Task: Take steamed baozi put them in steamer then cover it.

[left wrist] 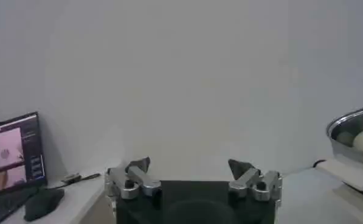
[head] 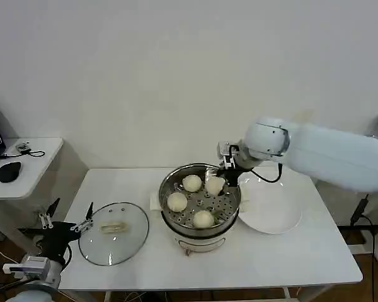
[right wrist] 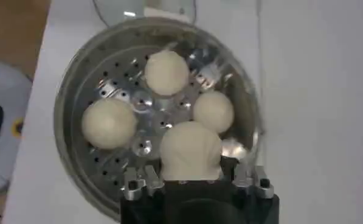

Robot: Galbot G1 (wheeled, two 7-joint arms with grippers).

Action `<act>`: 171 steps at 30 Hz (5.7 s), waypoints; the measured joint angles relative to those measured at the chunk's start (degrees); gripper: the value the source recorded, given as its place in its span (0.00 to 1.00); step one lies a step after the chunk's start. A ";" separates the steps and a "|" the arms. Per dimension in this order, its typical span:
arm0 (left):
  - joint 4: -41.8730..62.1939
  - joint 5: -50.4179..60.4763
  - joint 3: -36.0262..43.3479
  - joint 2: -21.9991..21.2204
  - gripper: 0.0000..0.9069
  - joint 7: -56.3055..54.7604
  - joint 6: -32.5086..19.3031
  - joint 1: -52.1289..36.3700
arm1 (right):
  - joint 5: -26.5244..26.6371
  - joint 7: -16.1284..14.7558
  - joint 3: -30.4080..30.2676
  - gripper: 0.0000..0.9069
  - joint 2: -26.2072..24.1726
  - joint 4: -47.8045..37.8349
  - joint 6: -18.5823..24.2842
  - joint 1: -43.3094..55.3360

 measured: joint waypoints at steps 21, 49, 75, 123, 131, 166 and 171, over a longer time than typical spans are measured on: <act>0.85 0.00 -0.02 0.03 1.00 0.01 -0.04 -0.42 | -4.84 0.43 2.21 0.73 2.67 -6.64 -0.71 -8.74; 1.31 -0.04 0.07 0.04 1.00 0.01 -0.03 -0.78 | -5.50 1.88 5.07 1.00 2.96 -6.86 -1.14 -9.84; 4.13 0.87 3.43 -0.83 1.00 -1.58 -0.72 -2.46 | -1.50 38.28 54.02 1.00 -15.11 14.72 15.20 -52.63; 29.10 72.95 17.31 4.61 1.00 -3.68 -7.66 -11.54 | -6.58 38.86 134.82 1.00 20.86 27.20 38.14 -127.35; 32.66 74.16 18.98 4.53 1.00 -3.62 -7.71 -15.31 | -6.78 38.87 135.43 1.00 21.75 27.40 38.33 -128.68; 37.96 76.04 18.45 3.36 0.00 -5.81 -9.29 -20.74 | -7.85 39.07 134.73 1.00 23.81 27.99 39.21 -129.93; 35.33 76.72 17.03 3.21 0.00 -7.79 -8.55 -19.56 | -8.09 38.99 134.30 1.00 23.83 28.17 39.27 -130.11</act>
